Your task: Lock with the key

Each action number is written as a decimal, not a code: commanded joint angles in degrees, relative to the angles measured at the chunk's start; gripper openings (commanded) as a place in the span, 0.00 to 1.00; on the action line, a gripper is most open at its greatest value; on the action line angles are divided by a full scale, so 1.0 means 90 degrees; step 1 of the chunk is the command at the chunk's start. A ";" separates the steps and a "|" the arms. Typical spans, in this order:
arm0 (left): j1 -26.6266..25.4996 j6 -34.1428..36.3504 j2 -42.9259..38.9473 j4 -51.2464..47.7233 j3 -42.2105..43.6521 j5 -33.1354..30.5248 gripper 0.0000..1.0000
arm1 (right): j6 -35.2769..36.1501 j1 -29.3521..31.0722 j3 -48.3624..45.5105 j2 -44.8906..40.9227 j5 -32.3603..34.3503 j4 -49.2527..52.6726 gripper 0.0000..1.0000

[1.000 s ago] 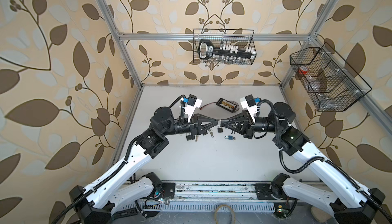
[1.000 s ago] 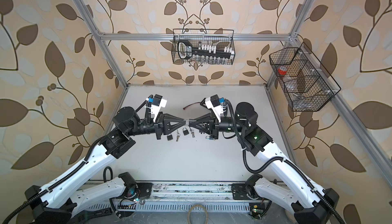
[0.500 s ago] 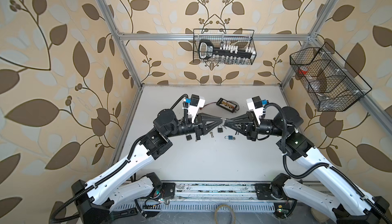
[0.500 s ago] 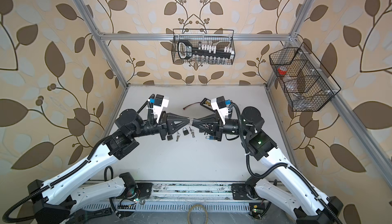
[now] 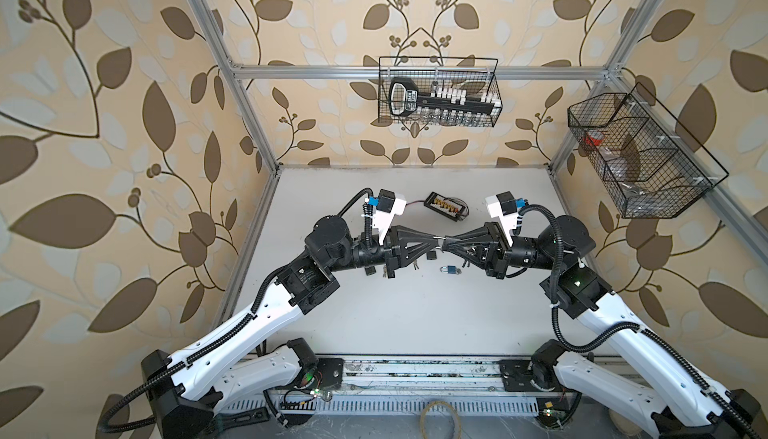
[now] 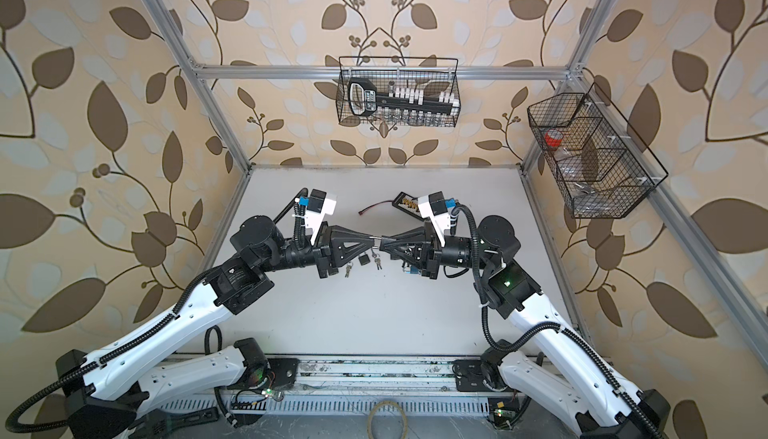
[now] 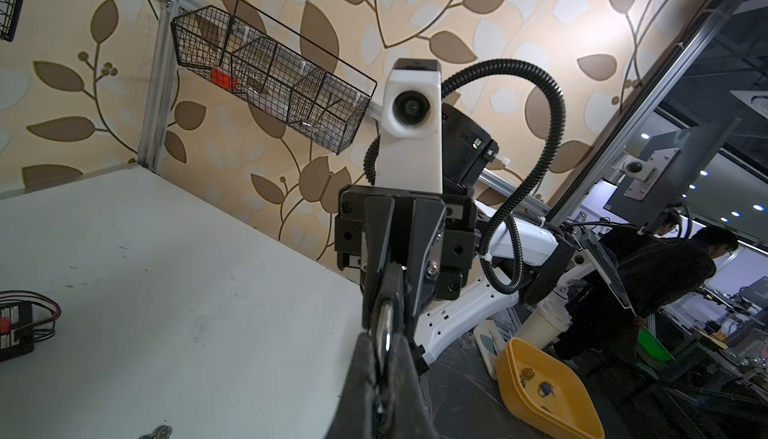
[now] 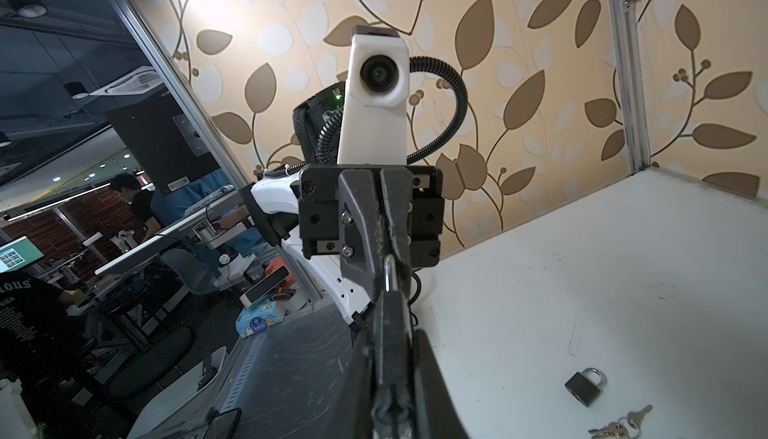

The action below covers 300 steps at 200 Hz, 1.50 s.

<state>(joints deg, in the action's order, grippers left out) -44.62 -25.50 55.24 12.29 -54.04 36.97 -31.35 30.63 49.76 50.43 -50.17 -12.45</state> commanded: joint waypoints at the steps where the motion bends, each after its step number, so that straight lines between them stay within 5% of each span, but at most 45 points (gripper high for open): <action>1: -0.0187 -0.0047 0.0216 -0.0148 0.0126 0.0765 0.00 | -0.0252 -0.0057 0.0056 0.0074 0.0425 -0.0990 0.00; 62: -0.0667 -0.0288 0.0991 0.0563 0.0146 0.0925 0.00 | 0.0223 0.0480 0.0478 0.0577 0.0686 -0.0725 0.00; 112: -0.0474 0.0026 0.0168 -0.0060 0.0321 0.0160 0.00 | 0.0550 0.0149 0.0292 0.0178 0.0672 -0.0158 0.00; 129: -0.0196 -0.0075 -0.0109 -0.0080 0.0355 0.0178 0.00 | 0.0746 -0.0028 0.0281 0.0107 0.0381 0.0240 0.42; 153: 0.0150 -0.0219 -0.0380 -0.0067 0.0418 0.0302 0.00 | 0.0913 -0.0279 0.0071 -0.0167 0.0532 0.0645 0.61; 177: 0.0356 -0.0287 -0.0527 -0.0095 0.0451 0.0401 0.00 | 0.0715 -0.0813 -0.0260 -0.0483 0.0616 0.0667 0.62; 230: 0.0416 -0.0525 -0.0576 0.0305 0.0555 0.0622 0.00 | -0.0039 -0.1239 -0.0465 -0.0185 -0.1623 -0.0079 0.52; 300: 0.0417 -0.0664 -0.0363 0.0665 0.0507 0.0852 0.00 | -0.0130 -0.0937 -0.0430 -0.0077 -0.1809 -0.0278 0.42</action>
<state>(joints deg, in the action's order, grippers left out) -41.17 -30.94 52.05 13.43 -48.86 42.52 -32.01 21.67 45.63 49.56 -64.20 -13.13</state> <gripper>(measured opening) 0.053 0.425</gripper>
